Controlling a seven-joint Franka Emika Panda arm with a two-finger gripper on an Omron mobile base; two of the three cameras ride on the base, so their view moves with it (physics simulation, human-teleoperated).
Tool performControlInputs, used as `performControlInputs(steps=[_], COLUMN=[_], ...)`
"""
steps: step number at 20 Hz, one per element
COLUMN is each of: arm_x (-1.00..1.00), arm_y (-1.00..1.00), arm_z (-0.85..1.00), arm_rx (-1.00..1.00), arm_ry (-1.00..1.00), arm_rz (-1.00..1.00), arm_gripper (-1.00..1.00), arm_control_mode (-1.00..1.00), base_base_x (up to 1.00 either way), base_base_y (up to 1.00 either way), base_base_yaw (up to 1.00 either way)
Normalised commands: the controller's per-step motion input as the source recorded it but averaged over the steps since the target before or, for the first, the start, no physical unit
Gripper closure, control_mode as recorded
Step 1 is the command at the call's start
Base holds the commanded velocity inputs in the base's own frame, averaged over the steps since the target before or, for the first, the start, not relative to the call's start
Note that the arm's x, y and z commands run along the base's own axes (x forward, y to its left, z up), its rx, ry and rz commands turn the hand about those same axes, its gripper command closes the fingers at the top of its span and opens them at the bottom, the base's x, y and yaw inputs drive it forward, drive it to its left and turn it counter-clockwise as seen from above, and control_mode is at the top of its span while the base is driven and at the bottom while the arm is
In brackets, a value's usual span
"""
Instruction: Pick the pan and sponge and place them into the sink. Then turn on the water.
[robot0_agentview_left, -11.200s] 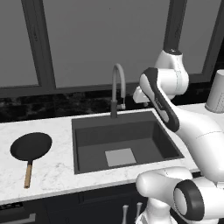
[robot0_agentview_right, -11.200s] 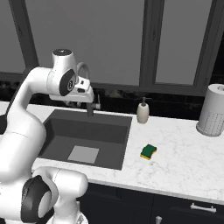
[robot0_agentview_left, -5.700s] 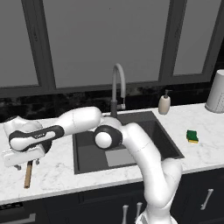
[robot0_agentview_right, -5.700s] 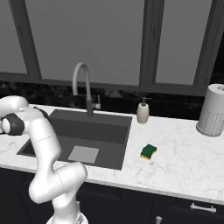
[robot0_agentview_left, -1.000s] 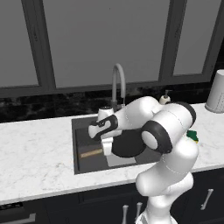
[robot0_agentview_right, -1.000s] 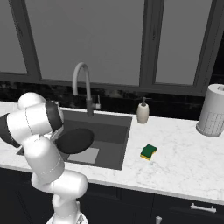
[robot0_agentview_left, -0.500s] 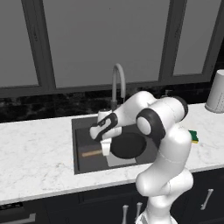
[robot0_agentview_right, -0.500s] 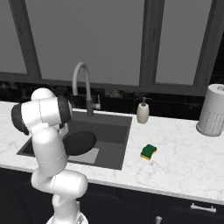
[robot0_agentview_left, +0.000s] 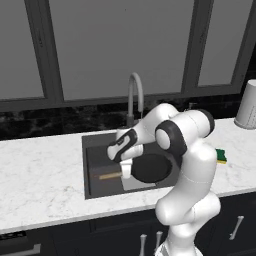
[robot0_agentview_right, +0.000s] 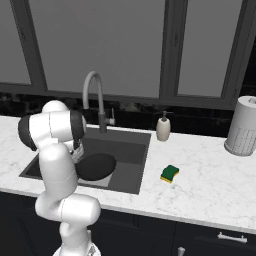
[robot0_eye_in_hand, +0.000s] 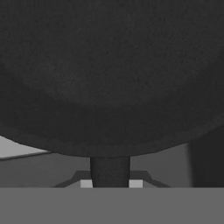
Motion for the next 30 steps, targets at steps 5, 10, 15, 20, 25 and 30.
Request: performControlInputs(steps=[5, 10, 15, 20, 25, 30], arm_x=[0.0, 0.01, 0.07, 0.12, 0.17, 0.24], arm_y=[-0.08, 0.0, 0.0, 0.0, 0.0, 0.0], arm_z=[-0.27, -0.42, -0.33, -0.33, -0.33, -0.33], arm_rx=[0.0, 0.0, 0.0, 0.0, 0.0, 0.0], arm_ry=[0.0, 0.0, 0.0, 0.0, 0.0, 0.0], arm_rz=[0.04, 0.03, 0.01, 0.0, 0.0, 0.0], arm_gripper=[1.0, 1.0, 1.0, 1.0, 1.0, 1.0], arm_control_mode=[-1.0, -1.0, -1.0, -1.0, -1.0, -1.0], base_base_x=[0.0, 0.0, 0.0, 0.0, 0.0, 0.0], base_base_y=[0.0, 0.0, 0.0, 0.0, 0.0, 0.0], base_base_yaw=[0.0, 0.0, 0.0, 0.0, 0.0, 0.0])
